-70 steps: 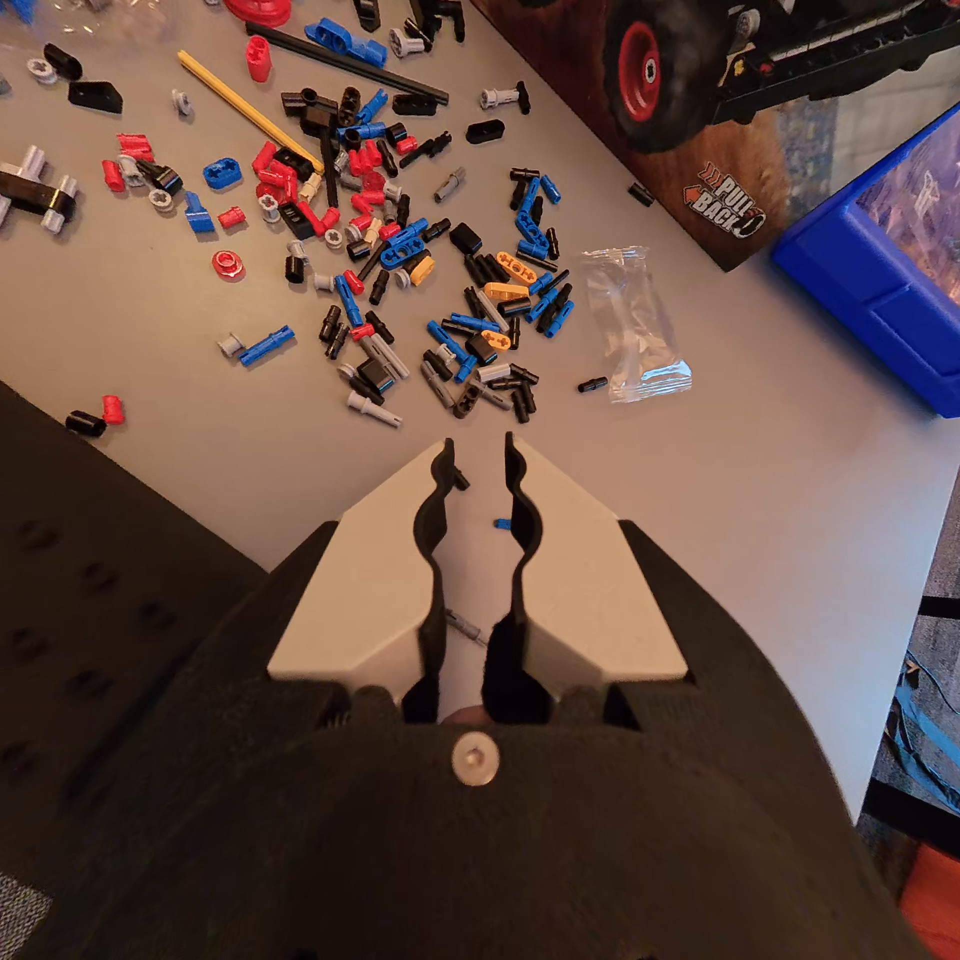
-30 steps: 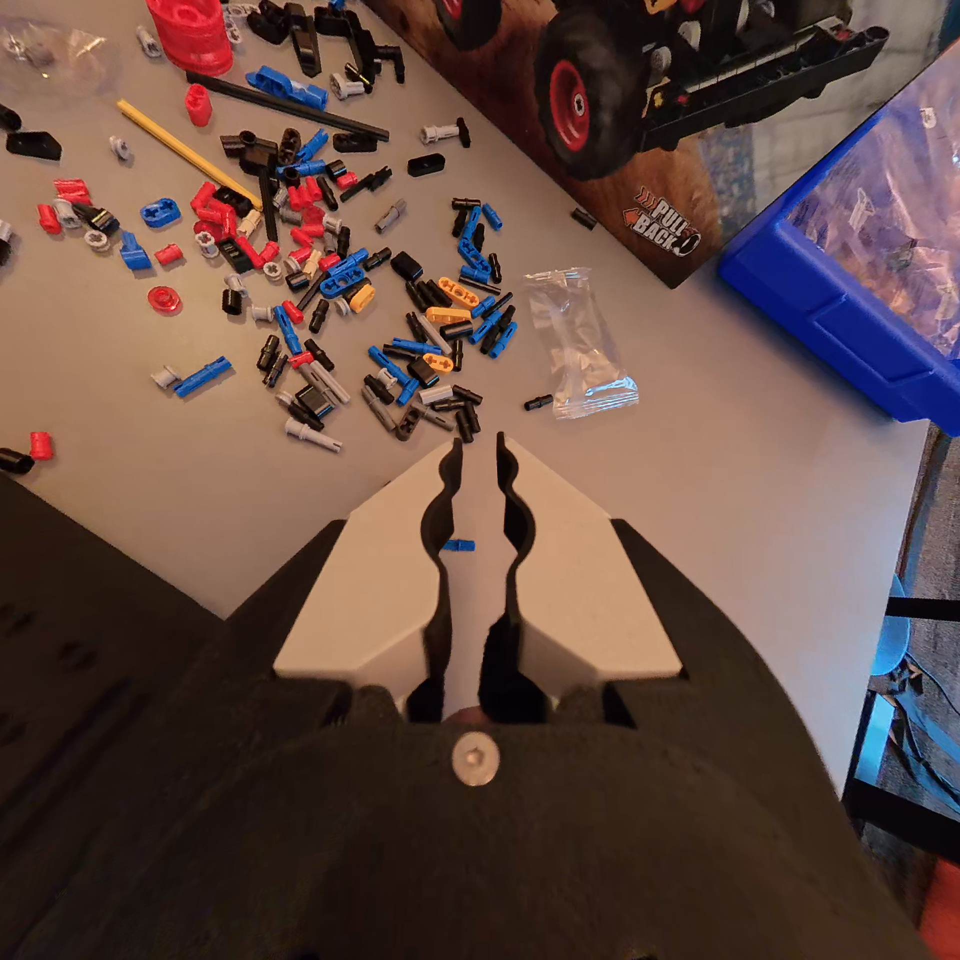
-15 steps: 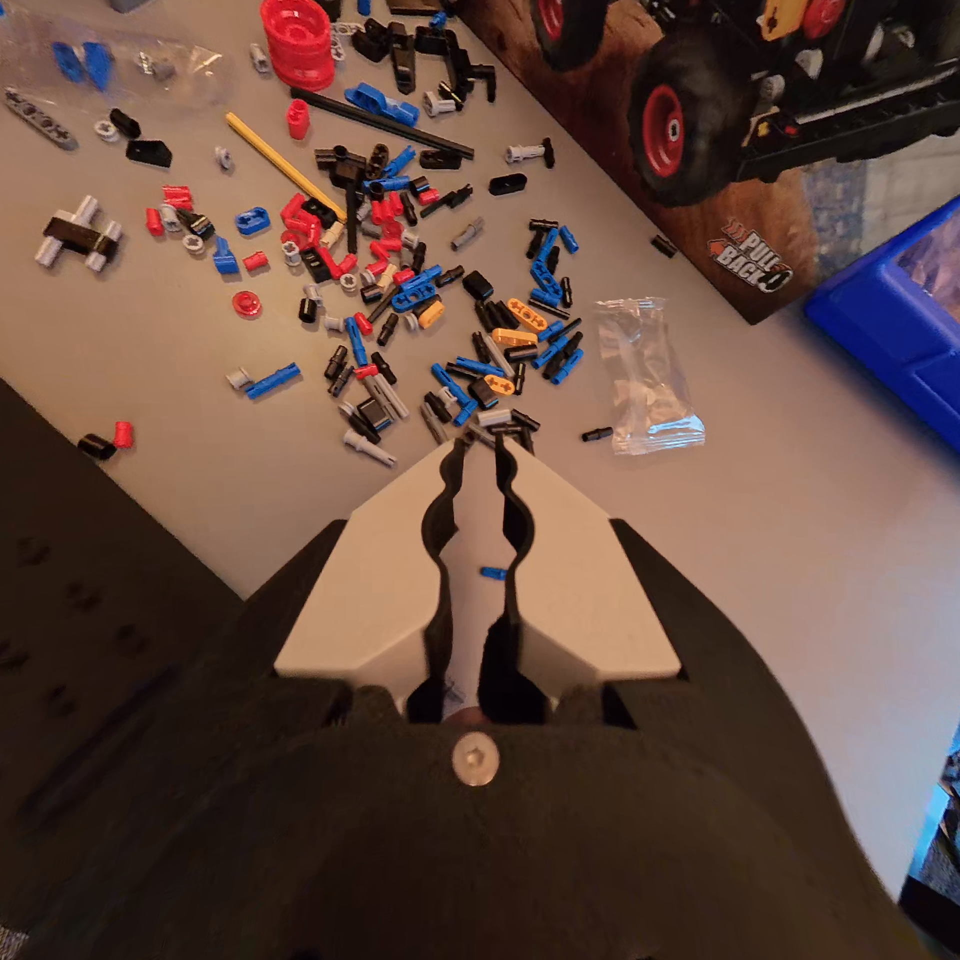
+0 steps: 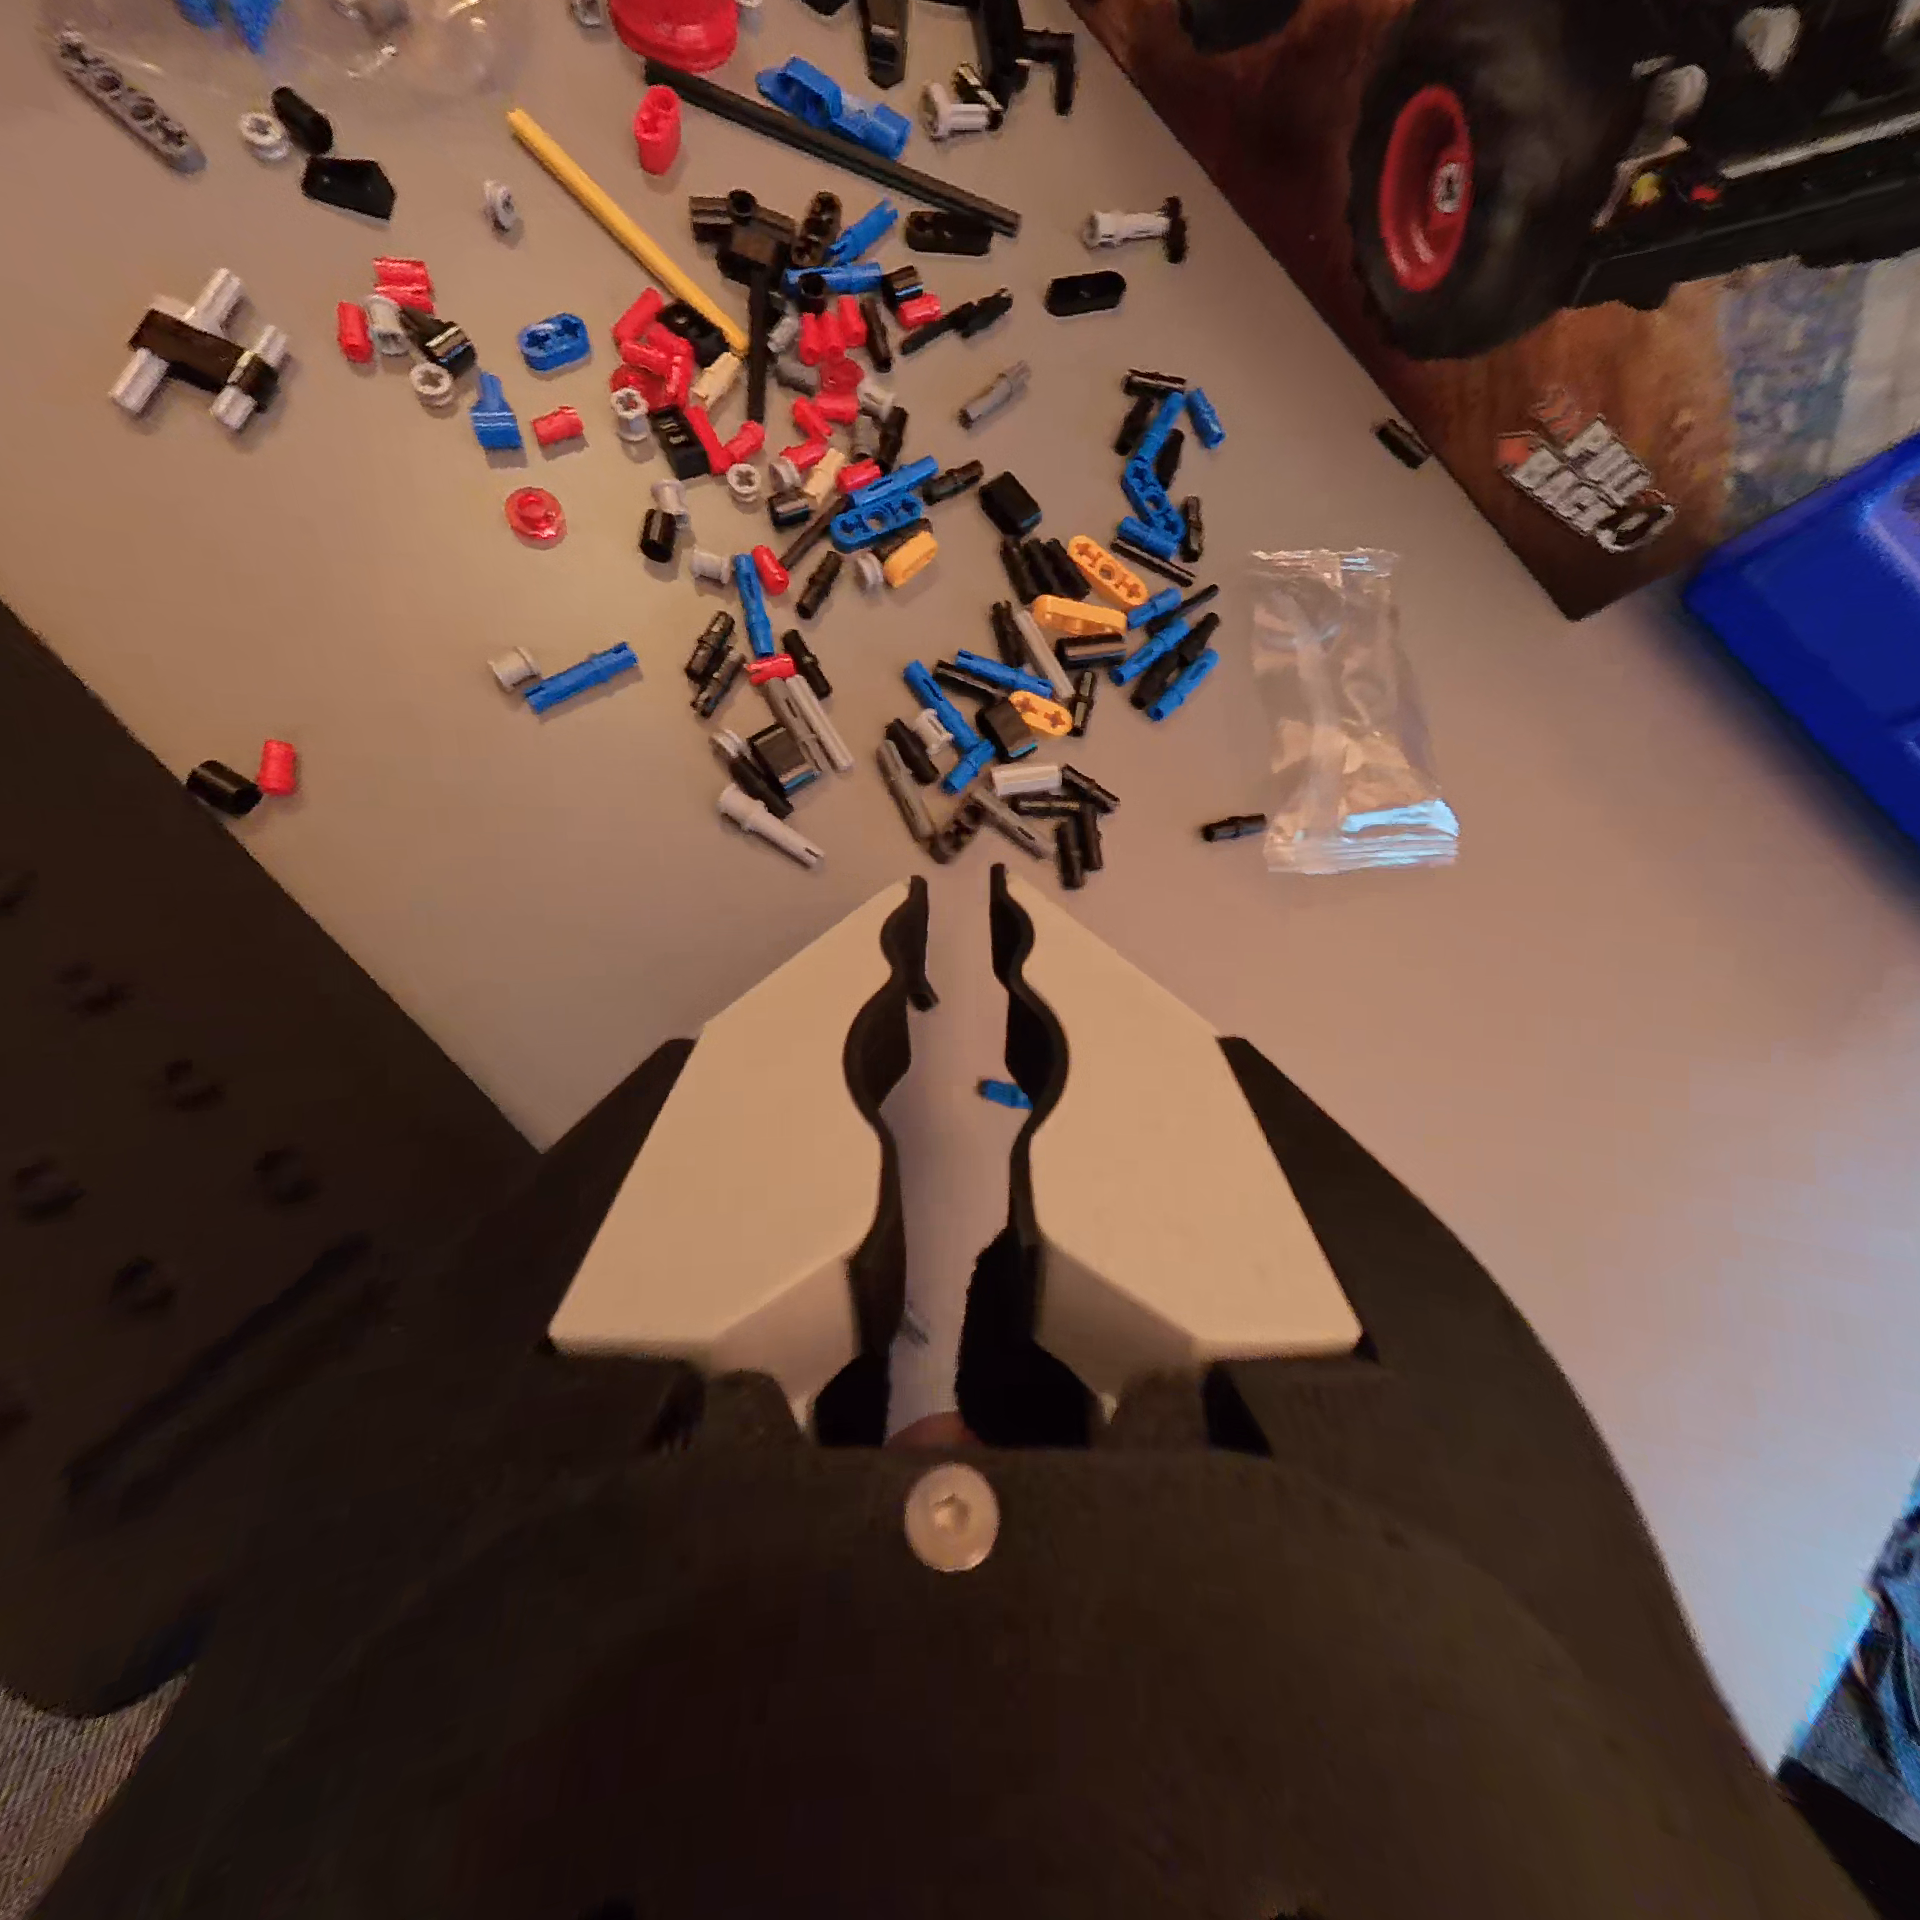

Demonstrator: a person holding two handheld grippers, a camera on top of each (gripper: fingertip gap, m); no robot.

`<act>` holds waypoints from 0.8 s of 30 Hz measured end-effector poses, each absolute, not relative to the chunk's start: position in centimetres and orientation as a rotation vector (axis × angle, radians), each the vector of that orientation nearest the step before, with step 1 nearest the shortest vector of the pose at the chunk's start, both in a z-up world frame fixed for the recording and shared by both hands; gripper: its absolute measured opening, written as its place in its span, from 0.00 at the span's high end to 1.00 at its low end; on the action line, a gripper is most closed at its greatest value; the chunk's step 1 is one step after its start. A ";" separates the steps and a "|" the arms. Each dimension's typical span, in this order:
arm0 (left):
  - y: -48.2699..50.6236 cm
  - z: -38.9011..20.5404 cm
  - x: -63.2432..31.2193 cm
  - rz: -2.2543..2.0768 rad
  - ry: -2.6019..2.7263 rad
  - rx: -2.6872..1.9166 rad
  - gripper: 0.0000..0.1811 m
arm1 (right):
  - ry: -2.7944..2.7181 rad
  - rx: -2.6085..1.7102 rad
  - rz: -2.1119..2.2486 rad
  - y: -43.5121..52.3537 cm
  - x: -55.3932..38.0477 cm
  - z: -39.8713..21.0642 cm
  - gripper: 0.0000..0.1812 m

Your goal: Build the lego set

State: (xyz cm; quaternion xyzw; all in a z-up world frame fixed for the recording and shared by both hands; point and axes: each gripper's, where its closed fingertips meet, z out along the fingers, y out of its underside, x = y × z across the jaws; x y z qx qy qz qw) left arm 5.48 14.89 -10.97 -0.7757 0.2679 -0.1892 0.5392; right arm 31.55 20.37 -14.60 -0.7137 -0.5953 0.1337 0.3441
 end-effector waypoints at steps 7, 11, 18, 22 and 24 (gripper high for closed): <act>15.0 -11.0 5.4 -0.442 0.637 -1.845 0.91 | -1.410 -1.883 0.267 22.6 33.7 -13.4 0.95; 15.0 -11.0 5.3 -0.431 0.639 -1.844 0.91 | -1.408 -1.870 0.272 22.9 33.1 -13.3 0.94; 15.0 -10.9 5.2 -0.428 0.635 -1.840 0.91 | -1.473 -1.823 0.304 23.0 29.8 -13.6 0.93; 15.0 -10.7 5.2 -0.424 0.636 -1.836 0.91 | -1.494 -1.813 0.322 23.6 28.4 -13.8 0.91; 15.0 -10.7 5.1 -0.424 0.635 -1.836 0.91 | -1.519 -1.803 0.343 23.4 27.5 -13.9 0.91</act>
